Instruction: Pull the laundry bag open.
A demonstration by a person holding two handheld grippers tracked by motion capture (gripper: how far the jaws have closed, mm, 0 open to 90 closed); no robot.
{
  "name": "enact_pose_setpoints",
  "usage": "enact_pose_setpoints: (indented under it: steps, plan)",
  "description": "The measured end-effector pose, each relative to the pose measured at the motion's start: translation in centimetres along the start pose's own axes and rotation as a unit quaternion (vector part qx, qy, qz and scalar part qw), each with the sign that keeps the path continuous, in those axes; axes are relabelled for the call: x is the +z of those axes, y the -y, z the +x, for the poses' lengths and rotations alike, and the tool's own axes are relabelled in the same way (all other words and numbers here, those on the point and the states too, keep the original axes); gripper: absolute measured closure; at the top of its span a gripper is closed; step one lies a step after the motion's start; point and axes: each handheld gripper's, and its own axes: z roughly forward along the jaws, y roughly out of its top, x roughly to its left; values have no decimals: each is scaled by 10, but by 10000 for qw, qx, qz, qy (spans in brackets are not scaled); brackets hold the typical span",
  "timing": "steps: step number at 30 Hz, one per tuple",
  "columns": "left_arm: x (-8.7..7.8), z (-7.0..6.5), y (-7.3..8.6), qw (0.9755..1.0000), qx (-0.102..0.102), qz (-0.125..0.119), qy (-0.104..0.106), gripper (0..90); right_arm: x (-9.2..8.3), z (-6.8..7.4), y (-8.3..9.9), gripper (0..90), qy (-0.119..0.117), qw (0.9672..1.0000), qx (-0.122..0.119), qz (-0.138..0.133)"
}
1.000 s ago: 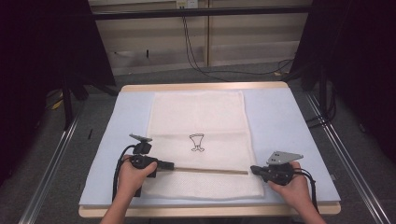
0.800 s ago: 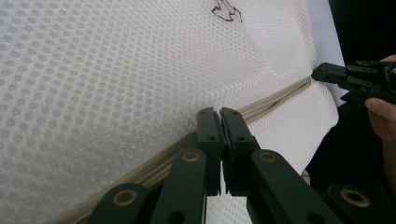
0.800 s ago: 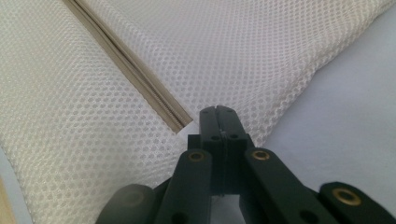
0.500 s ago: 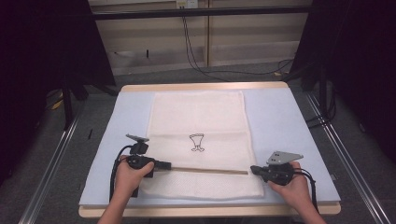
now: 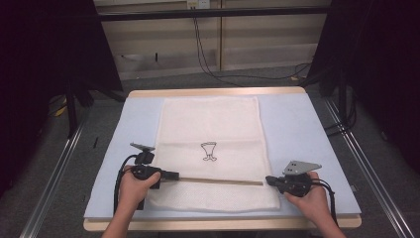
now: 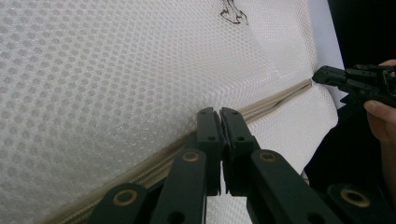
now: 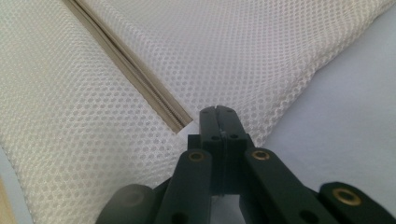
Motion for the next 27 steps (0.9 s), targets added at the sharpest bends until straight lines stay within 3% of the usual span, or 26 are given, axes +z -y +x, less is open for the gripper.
enact_pose_setpoints:
  steps: [6, 23, 27]
  plan:
    - [-3, 2, 0, 10000, 49, -40, -64, 874, 0, 0, 0, 900, 5, 10000, 4, 3]
    - [-4, 3, 1, 10000, -19, -14, 28, 874, 0, 0, 0, 900, -10, 10000, -3, -6]
    - [-9, 7, 2, 10000, -23, -34, -88, 874, 0, 1, 0, 900, 7, 10000, -4, -11]
